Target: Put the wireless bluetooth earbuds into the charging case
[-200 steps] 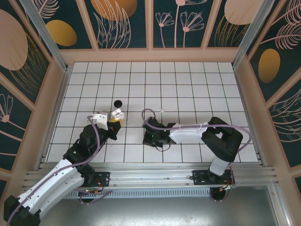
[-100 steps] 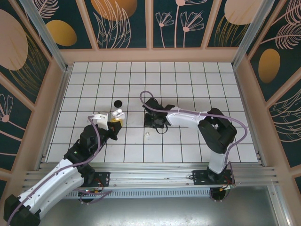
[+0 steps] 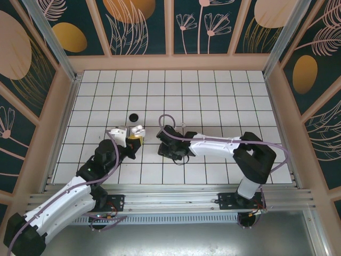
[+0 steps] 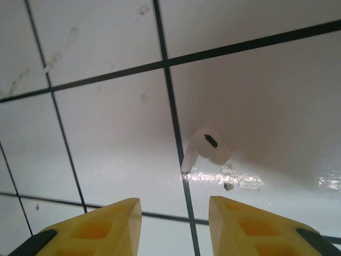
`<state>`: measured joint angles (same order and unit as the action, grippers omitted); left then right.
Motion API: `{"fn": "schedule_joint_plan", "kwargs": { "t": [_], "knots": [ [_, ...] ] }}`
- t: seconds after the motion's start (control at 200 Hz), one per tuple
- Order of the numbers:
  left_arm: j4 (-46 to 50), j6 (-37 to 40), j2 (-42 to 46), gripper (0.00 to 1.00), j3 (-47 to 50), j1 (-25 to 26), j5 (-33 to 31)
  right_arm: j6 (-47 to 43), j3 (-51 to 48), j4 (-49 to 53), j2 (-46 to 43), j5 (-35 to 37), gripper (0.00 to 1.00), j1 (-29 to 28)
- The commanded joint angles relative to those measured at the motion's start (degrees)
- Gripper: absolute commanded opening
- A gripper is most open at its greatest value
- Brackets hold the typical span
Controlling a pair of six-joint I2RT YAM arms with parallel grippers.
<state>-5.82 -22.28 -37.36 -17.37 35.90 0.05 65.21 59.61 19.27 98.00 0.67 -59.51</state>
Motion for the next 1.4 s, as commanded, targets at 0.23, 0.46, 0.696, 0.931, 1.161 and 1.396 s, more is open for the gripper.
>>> {"fn": "schedule_joint_plan", "kwargs": {
  "t": [0.23, 0.46, 0.696, 0.931, 1.161, 1.396],
  "knots": [
    [-3.1, 1.8, 1.5, 0.00, 0.0, -0.3, 3.2, 10.1, -2.0, -0.4, 1.4, 5.0, 0.41, 0.0],
    [-3.6, 1.4, 2.4, 0.00, 0.9, -0.4, 3.6, 9.9, -1.5, -1.0, 3.0, 4.8, 0.39, 0.6],
    [-3.1, 1.2, 4.0, 0.00, 1.5, -0.3, 3.9, 8.7, -0.5, -1.6, 4.7, 4.7, 0.39, 1.5],
    [-2.8, 1.0, 5.0, 0.00, 1.8, -0.4, 3.9, 5.7, 1.4, -1.1, 6.4, 5.0, 0.35, 2.3],
    [-2.8, 1.0, 5.0, 0.00, 2.0, -0.4, 4.2, -0.8, 5.0, 1.7, 9.3, 5.2, 0.25, 3.2],
    [-2.3, 1.1, 5.8, 0.00, 2.4, -0.4, 4.4, -10.8, 9.3, 6.9, 11.4, 8.0, 0.10, 3.3]
  ]
}}
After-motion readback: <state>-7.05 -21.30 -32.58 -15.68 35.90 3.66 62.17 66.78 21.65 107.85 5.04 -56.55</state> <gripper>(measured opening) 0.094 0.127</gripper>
